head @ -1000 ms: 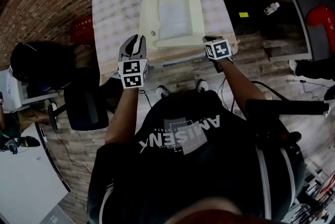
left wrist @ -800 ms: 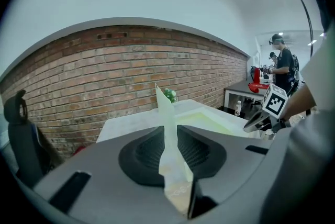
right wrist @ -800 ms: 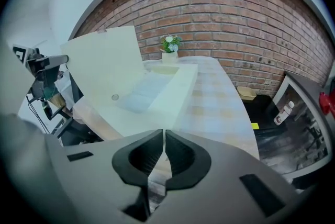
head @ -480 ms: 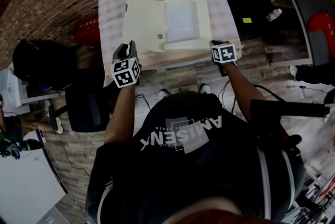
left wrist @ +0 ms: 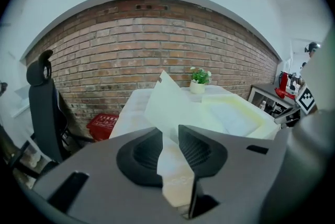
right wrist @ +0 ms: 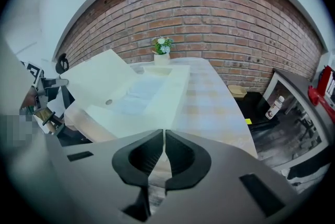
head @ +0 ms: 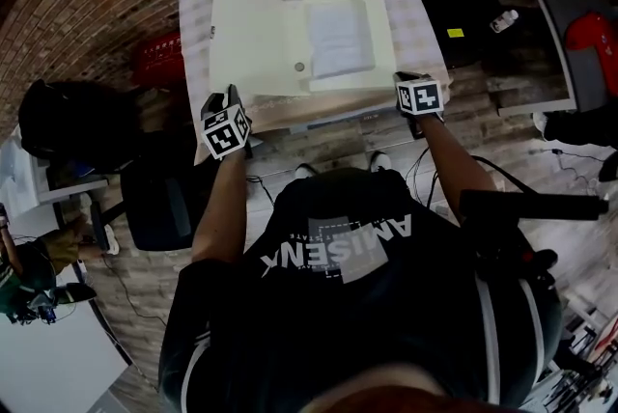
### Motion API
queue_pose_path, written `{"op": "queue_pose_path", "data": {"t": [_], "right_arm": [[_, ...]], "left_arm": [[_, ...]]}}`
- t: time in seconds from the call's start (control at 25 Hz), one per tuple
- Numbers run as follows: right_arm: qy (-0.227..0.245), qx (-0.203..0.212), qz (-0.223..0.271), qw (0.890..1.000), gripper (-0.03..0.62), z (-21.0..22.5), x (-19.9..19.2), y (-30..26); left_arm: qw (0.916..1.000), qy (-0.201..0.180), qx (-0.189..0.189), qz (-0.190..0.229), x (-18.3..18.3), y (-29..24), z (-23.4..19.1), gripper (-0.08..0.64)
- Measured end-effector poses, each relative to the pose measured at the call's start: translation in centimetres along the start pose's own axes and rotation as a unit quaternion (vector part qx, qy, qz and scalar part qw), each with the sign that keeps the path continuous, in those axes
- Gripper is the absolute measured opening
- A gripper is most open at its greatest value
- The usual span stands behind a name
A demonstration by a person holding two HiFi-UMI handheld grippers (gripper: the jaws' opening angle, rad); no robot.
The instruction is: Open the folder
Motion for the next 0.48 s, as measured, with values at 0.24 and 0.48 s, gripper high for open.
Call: {"op": "queue_pose_path", "data": {"t": [0.24, 0.48], "right_arm": [[-0.006, -0.022, 0.000, 1.000, 0.043, -0.4, 0.1, -0.1], [-0.015, -0.043, -0.010, 0.999, 0.043, -0.8, 0.0, -0.1]], "left_arm": [[0.9982, 0.047, -0.004, -0.037, -2.8, -1.8, -2.7, 0.112], [0.9942, 0.088, -0.003, -0.062, -4.7, -2.5, -4.6, 0.121]]}}
Point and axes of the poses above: the fingertips, and each gripper's own axes: y backward along the fingers, z to its right, x out of its top, the point moved 6 cm from there along y, backward along the fingers, and after that the axes turned 2 degrees about z, right-handed, at the moved point
